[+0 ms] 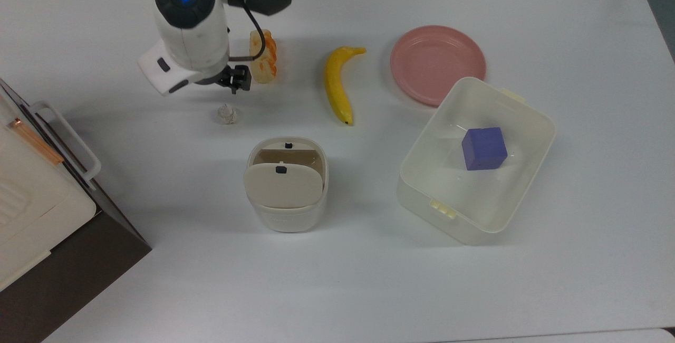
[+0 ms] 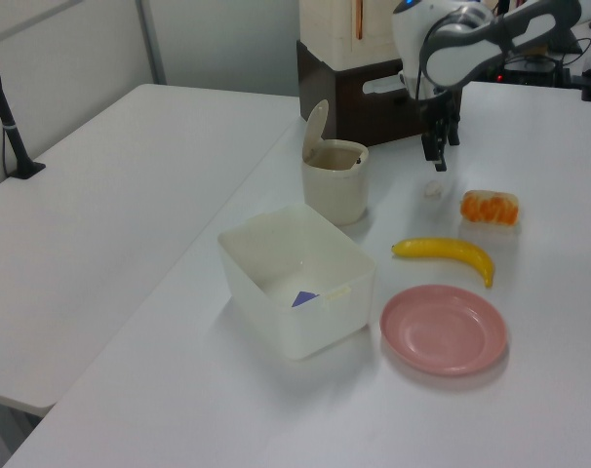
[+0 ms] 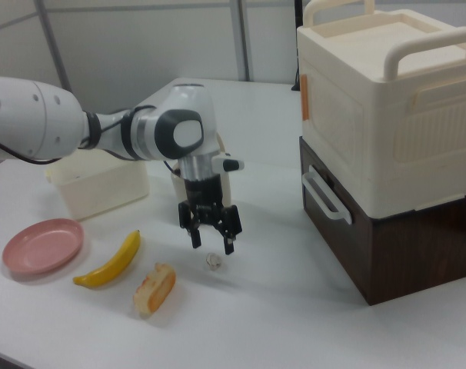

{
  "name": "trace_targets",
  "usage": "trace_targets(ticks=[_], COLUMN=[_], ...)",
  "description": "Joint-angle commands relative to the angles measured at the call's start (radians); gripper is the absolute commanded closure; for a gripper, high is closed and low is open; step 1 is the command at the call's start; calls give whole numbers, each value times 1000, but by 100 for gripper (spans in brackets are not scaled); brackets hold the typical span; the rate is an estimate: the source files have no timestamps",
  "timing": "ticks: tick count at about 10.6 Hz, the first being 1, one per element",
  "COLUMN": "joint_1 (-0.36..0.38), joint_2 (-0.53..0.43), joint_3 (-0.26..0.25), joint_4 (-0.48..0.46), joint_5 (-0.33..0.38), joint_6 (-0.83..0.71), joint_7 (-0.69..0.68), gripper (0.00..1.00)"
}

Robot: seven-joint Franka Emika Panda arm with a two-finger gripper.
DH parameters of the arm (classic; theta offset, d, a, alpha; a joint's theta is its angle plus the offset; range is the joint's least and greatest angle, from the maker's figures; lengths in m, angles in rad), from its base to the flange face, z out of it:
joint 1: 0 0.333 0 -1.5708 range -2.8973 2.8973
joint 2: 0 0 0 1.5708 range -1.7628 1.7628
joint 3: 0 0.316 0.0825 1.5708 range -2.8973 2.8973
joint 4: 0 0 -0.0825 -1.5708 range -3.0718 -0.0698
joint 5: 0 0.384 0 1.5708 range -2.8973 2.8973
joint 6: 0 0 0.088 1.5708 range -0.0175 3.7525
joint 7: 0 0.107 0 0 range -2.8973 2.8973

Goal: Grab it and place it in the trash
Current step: 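Move the gripper down to the small white ball and grasp it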

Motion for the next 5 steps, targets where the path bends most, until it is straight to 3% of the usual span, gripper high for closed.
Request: trace_targets(ticks=[1, 5], joint_1=[6, 2], joint_2=[4, 65], joint_3=[-1, 11], joint_4=[-41, -35], joint_5=[-48, -82], joint_6=[31, 92], joint_7=[35, 34], gripper=[4, 2])
